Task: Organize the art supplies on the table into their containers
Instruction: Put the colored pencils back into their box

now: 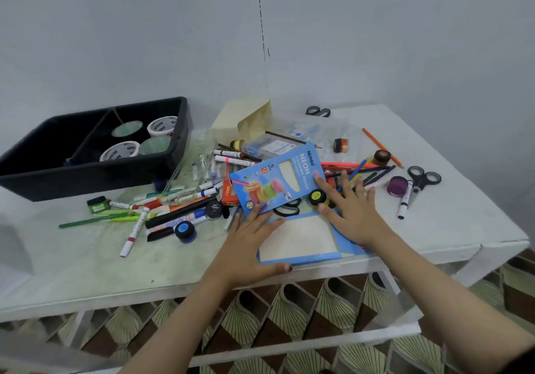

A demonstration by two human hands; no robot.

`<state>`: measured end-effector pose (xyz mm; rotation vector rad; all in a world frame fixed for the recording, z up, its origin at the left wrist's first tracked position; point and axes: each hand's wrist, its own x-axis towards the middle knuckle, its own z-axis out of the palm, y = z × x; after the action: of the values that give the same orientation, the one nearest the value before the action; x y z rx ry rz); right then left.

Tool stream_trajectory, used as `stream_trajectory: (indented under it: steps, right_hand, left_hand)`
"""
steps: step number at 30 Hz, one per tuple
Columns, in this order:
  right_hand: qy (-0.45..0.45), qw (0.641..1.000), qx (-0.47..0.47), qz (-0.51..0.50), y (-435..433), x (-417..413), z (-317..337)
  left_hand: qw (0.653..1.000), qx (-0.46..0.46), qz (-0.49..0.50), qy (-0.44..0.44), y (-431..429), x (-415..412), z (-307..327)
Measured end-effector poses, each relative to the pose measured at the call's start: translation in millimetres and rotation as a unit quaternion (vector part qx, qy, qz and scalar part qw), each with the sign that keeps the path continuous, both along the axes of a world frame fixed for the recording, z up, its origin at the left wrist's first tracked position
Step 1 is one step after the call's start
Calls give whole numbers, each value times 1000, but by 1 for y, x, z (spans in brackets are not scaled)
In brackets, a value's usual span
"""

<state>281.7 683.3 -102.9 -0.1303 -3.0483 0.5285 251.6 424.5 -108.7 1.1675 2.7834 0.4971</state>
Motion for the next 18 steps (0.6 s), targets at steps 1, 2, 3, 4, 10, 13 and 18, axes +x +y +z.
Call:
stream_trajectory:
  steps: [1, 2, 3, 4, 10, 13, 18]
  right_hand:
    - [4, 1000, 0, 6, 1, -4, -1]
    - [9, 1000, 1, 10, 2, -8, -1]
    - [14, 1000, 2, 11, 3, -13, -2]
    - [16, 1000, 3, 11, 4, -16, -2]
    - [9, 1000, 9, 16, 10, -36, 0]
    - [10, 1000, 2, 21, 12, -38, 0]
    - [18, 999, -20, 31, 14, -29, -1]
  left_hand:
    - [1000, 3, 1, -1, 1, -2, 1]
    - [1000, 8, 2, -2, 2, -3, 1]
    - [1000, 14, 4, -2, 3, -5, 2]
    - [1000, 20, 7, -2, 4, -7, 2]
    - [999, 46, 14, 18, 11, -20, 2]
    - [998, 52, 13, 34, 11, -20, 3]
    - [996, 71, 2, 49, 3, -14, 3]
